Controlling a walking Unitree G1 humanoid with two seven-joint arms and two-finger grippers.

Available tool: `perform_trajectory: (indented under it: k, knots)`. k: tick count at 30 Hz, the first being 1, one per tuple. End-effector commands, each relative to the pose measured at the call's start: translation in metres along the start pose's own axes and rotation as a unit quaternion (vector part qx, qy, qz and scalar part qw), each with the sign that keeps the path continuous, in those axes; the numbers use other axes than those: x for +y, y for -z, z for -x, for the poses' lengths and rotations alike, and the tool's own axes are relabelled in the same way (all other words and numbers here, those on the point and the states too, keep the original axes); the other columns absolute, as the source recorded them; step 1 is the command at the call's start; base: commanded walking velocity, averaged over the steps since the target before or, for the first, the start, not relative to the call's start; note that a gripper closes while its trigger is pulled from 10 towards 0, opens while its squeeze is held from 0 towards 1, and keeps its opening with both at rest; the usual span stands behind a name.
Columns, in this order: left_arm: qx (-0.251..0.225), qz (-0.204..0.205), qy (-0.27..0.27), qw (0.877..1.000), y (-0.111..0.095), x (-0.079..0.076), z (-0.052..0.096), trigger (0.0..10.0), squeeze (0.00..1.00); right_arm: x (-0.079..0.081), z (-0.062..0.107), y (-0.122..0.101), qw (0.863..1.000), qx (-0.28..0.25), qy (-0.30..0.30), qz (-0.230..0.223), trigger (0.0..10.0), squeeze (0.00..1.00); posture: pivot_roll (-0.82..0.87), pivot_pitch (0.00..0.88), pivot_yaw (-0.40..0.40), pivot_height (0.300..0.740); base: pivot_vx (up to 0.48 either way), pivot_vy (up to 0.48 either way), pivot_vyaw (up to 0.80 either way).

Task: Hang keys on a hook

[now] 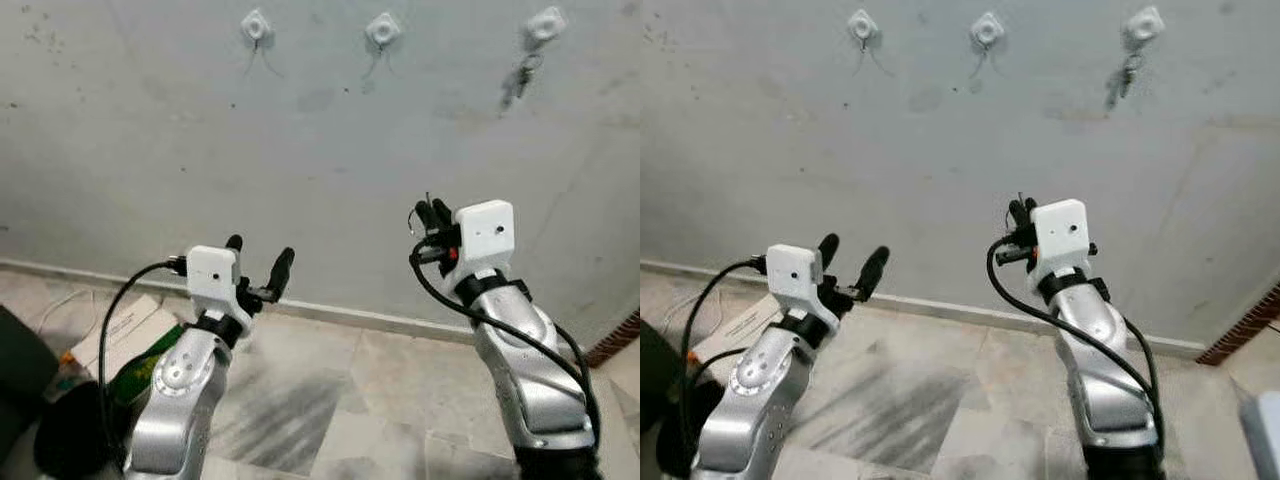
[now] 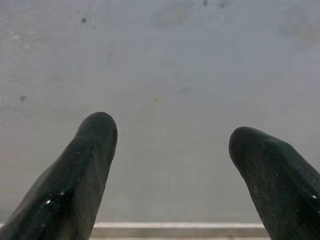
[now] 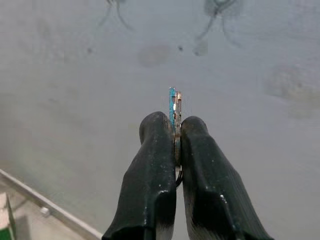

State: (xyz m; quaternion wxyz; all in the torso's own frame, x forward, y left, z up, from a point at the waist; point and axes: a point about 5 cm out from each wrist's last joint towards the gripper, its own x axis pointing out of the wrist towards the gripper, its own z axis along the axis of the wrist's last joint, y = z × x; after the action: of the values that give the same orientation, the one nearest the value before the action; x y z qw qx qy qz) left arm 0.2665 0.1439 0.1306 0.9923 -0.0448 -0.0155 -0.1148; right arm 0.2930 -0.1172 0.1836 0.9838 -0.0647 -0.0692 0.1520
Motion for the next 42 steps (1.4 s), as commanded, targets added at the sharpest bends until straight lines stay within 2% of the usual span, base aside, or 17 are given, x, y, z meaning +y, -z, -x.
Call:
perform_trajectory:
  k: [1,25,42]
  knots:
    - [-0.006,0.002,0.011,1.000,-0.0028,-0.0072,-0.0021,10.0,0.00,-0.0091,0.0032,-0.0011,1.000,-0.002,0.016,0.007,10.0,0.00,-0.03,0.091,0.065,0.740,0.311,0.000,0.00]
    - [0.000,0.006,0.016,1.000,-0.0007,-0.0095,-0.0033,10.0,0.00,-0.0100,0.0031,0.0022,1.000,0.003,0.018,0.006,10.0,0.00,-0.03,0.096,0.068,0.740,0.248,0.339,0.00]
    - [-0.001,0.007,0.015,1.000,-0.0016,-0.0125,-0.0066,10.0,0.00,-0.0089,0.0020,0.0019,1.000,0.002,0.016,0.010,10.0,0.00,-0.04,0.096,0.067,0.740,0.000,0.000,0.00]
